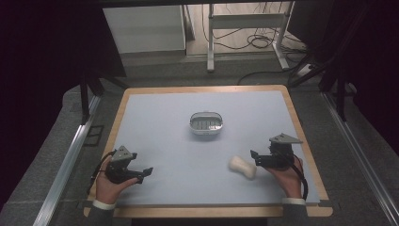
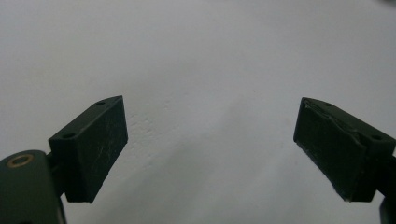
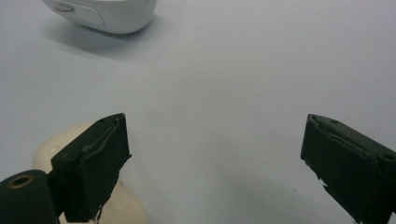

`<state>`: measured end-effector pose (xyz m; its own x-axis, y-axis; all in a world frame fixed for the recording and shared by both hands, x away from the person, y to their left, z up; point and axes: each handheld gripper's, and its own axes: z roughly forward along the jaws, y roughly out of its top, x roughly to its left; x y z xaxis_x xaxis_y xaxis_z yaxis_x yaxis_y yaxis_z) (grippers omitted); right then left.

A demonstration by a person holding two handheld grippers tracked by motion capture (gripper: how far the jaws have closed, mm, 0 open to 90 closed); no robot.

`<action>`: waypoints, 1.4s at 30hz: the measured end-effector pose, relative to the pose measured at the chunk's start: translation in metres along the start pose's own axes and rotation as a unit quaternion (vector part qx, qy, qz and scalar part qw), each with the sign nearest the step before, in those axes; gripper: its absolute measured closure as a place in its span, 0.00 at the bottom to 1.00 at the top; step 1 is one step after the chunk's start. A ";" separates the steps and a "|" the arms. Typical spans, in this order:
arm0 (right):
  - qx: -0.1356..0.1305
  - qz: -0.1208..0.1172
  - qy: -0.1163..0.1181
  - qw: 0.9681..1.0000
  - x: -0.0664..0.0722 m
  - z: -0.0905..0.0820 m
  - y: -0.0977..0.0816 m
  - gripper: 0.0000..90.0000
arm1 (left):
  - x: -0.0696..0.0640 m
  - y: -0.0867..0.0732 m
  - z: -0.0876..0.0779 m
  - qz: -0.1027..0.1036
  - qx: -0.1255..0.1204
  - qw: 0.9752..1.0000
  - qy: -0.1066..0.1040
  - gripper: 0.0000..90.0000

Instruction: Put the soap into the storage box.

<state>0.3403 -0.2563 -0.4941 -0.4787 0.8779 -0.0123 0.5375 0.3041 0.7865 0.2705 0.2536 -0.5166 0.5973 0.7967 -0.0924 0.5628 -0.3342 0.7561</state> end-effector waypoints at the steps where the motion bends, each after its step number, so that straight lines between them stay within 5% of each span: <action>1: -0.001 -0.002 -0.002 1.000 0.000 0.000 0.000 0.08 | 0.000 0.000 0.000 -0.001 -0.001 1.000 -0.001 0.11; 8: 0.013 -0.016 0.021 1.000 0.001 0.003 -0.002 0.08 | 0.001 0.000 0.000 0.001 0.001 1.000 0.000 0.11; 30: 0.026 -0.010 0.001 1.000 -0.001 0.002 -0.005 0.08 | 0.000 0.000 -0.001 -0.005 0.004 1.000 0.004 0.11; 42: 0.039 -0.025 0.013 0.999 -0.002 -0.007 -0.002 0.12 | -0.002 -0.001 -0.007 -0.012 0.001 1.000 -0.001 0.09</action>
<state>0.3351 -0.2614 -0.4915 -0.5233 0.8515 -0.0328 0.5655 0.3758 0.7342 0.2651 0.2562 -0.5128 0.5845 0.8037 -0.1109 0.5783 -0.3168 0.7518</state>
